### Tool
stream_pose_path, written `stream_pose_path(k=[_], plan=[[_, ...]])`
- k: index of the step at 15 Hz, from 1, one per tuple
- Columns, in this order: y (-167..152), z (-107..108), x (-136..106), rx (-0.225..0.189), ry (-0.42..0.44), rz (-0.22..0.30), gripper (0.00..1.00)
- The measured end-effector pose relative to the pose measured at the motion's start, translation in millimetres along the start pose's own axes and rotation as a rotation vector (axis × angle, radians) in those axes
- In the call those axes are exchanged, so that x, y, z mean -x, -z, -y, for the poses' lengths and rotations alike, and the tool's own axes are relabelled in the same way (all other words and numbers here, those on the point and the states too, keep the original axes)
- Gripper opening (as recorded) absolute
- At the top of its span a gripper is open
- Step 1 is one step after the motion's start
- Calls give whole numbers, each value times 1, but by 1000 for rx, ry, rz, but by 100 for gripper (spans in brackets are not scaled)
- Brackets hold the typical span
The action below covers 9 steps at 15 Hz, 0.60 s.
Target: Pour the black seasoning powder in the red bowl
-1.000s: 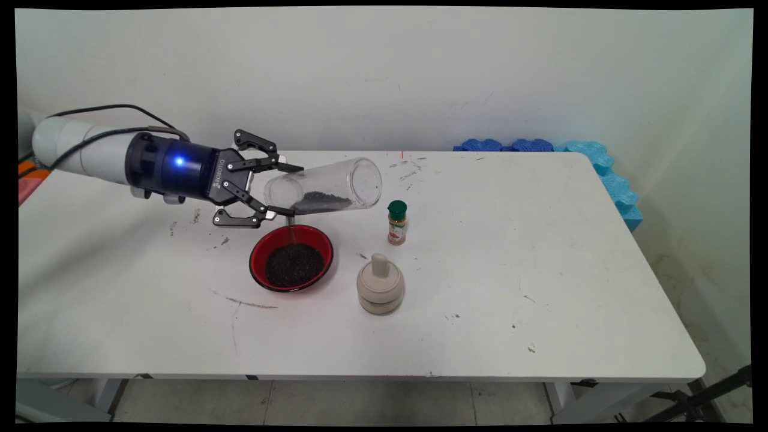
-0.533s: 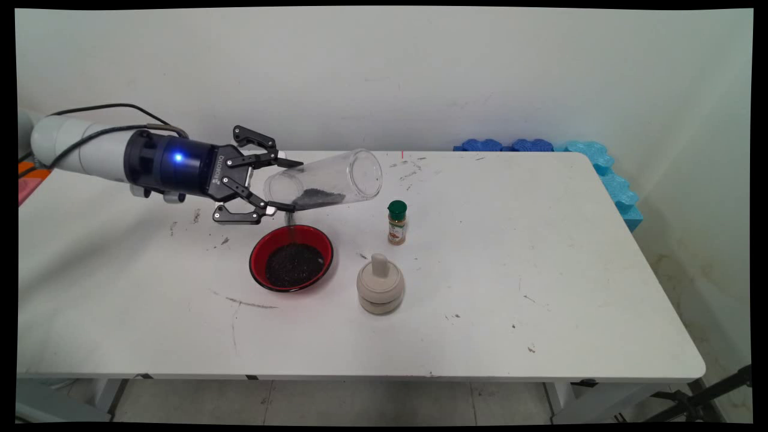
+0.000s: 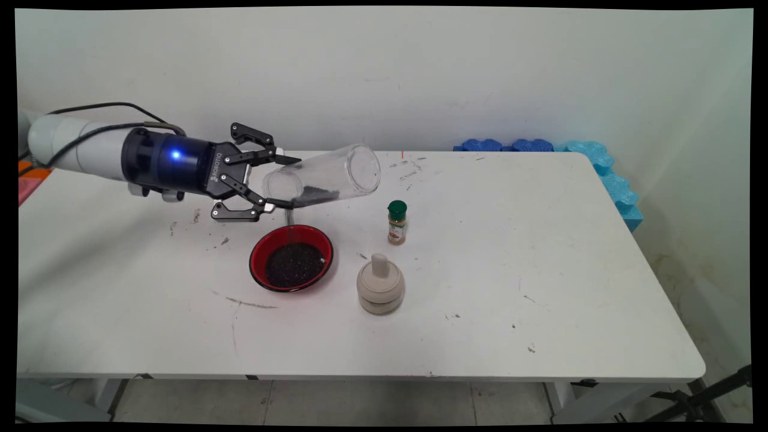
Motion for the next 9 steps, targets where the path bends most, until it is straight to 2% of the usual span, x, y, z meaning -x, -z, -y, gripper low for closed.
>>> stream_pose_path(k=[9], plan=[[4, 1, 0, 6, -2, -2, 0]])
